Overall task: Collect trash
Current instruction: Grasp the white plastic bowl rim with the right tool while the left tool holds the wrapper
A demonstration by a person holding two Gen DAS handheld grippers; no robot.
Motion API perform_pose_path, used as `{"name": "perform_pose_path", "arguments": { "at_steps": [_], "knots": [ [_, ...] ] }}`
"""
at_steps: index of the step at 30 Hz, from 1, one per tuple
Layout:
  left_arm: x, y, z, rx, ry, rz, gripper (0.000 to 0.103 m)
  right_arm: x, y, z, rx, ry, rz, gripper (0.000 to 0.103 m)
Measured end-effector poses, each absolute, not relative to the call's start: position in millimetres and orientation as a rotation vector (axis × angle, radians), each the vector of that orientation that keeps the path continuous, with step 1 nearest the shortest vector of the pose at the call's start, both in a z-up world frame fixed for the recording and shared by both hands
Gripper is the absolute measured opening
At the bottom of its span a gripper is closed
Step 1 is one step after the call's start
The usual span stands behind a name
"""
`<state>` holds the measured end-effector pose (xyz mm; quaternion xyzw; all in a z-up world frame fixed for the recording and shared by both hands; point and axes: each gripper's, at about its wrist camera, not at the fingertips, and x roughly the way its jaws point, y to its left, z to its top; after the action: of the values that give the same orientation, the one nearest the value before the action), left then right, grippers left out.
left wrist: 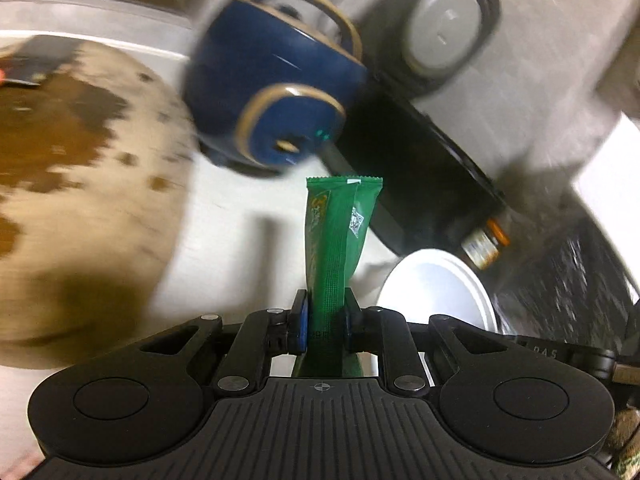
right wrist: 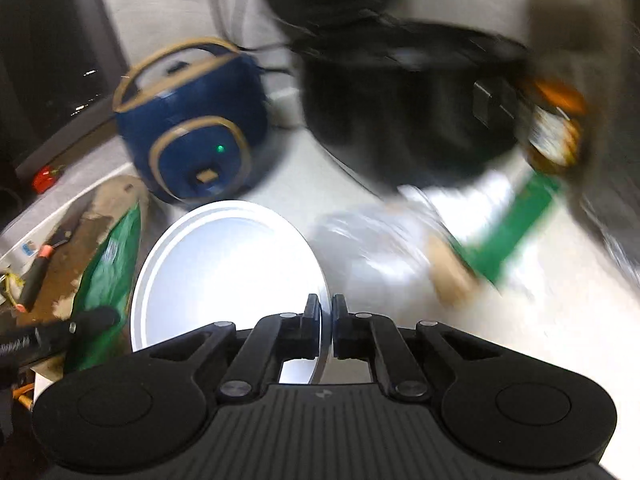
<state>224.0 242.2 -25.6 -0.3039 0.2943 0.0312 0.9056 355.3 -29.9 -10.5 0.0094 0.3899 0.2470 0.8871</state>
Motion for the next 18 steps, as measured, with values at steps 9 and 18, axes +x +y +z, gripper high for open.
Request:
{"name": "perform_pose_path", "arguments": {
  "at_steps": [9,18],
  "knots": [
    [255.6,207.1,-14.0,-0.531,0.632,0.015,0.020,321.5,-63.8,-8.6,0.010,0.676,0.442,0.034],
    [259.6,199.0,0.6,-0.547,0.613,-0.021,0.020,310.4,-86.4,-1.8,-0.013,0.584,0.287,0.067]
  ]
}}
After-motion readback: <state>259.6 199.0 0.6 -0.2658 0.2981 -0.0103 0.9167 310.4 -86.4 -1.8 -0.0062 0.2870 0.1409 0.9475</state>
